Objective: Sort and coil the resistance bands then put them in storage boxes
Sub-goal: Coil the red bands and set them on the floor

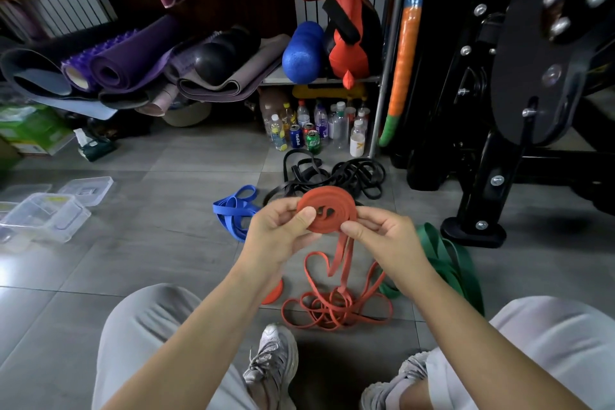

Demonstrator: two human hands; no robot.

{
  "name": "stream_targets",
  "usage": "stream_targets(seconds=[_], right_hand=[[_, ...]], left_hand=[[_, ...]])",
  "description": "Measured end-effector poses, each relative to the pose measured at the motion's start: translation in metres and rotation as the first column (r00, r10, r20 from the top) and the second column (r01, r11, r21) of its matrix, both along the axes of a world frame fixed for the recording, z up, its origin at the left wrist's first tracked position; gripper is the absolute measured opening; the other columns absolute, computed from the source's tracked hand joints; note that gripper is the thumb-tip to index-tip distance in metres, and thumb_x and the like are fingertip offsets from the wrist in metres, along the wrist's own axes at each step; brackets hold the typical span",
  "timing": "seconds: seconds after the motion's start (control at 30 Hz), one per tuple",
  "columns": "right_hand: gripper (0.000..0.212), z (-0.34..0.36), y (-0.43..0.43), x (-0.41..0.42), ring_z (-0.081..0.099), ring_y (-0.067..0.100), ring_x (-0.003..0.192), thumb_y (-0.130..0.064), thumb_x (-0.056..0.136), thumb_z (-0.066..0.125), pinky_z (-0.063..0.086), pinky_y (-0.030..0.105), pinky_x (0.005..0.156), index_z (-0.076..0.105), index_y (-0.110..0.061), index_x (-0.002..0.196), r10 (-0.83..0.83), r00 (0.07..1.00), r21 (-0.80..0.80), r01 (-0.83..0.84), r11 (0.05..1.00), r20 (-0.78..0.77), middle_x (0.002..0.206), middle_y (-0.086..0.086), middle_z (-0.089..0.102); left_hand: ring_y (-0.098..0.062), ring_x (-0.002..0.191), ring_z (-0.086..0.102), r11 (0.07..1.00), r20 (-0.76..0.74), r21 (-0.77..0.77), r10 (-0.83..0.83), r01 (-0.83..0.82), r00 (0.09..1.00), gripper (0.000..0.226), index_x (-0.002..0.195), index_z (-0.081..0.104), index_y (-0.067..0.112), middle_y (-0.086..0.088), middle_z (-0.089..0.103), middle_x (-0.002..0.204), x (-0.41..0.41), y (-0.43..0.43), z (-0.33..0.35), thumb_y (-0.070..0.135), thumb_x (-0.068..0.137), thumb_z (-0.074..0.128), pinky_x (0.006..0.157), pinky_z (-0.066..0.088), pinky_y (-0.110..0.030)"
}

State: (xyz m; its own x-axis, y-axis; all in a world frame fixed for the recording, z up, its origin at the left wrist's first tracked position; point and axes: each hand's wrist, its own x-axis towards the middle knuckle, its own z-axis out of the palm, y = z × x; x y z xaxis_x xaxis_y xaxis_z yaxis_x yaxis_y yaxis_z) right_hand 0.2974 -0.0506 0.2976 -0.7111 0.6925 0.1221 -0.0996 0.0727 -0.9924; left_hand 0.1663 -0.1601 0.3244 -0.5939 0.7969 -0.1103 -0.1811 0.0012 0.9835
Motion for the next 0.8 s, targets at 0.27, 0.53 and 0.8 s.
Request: stream_targets(seconds=[0.27, 0.53, 0.8], right_hand=[[0.031, -0.003, -0.006, 0.0, 0.068, 0.001, 0.077, 0.003, 0.086, 0.061, 0.051, 0.012, 0.069, 0.067, -0.027, 0.094, 0.03, 0.995, 0.066, -0.037, 0.997, 0.1, 0.078, -0.018, 0.073], [0.021, 0.01, 0.0, -0.003, 0.064, 0.005, 0.087, -0.012, 0.085, 0.064, 0.047, 0.015, 0.082, 0.071, -0.02, 0.103, 0.011, 0.887, 0.428, -0.233, 0.874, 0.461, 0.093, -0.006, 0.072], [0.028, 0.004, 0.001, 0.0, 0.069, 0.014, 0.077, -0.01, 0.076, 0.076, 0.055, 0.023, 0.076, 0.069, -0.036, 0.084, 0.044, 0.952, 0.275, -0.132, 0.952, 0.304, 0.082, -0.002, 0.074]], left_hand=[[-0.019, 0.09, 0.069, 0.997, 0.091, -0.072, 0.013, -0.006, 0.996, 0.005, 0.093, 0.059, 0.006, -0.01, 0.071, 0.095, 0.006, -0.006, -0.017, 0.004, 0.091, 0.055, 0.073, 0.057, -0.026], [-0.004, 0.095, 0.058, 0.898, -0.778, -0.439, -0.368, -0.021, 0.509, 0.029, 0.108, 0.063, 0.03, 0.016, 0.063, 0.101, -0.007, -0.002, 0.005, 0.027, 0.08, 0.071, 0.084, 0.045, -0.022], [-0.001, 0.077, 0.065, 0.959, -0.72, -0.282, -0.229, 0.025, 0.655, 0.022, 0.08, 0.065, 0.037, 0.016, 0.069, 0.079, -0.012, -0.003, 0.012, 0.016, 0.08, 0.072, 0.073, 0.052, -0.017]])
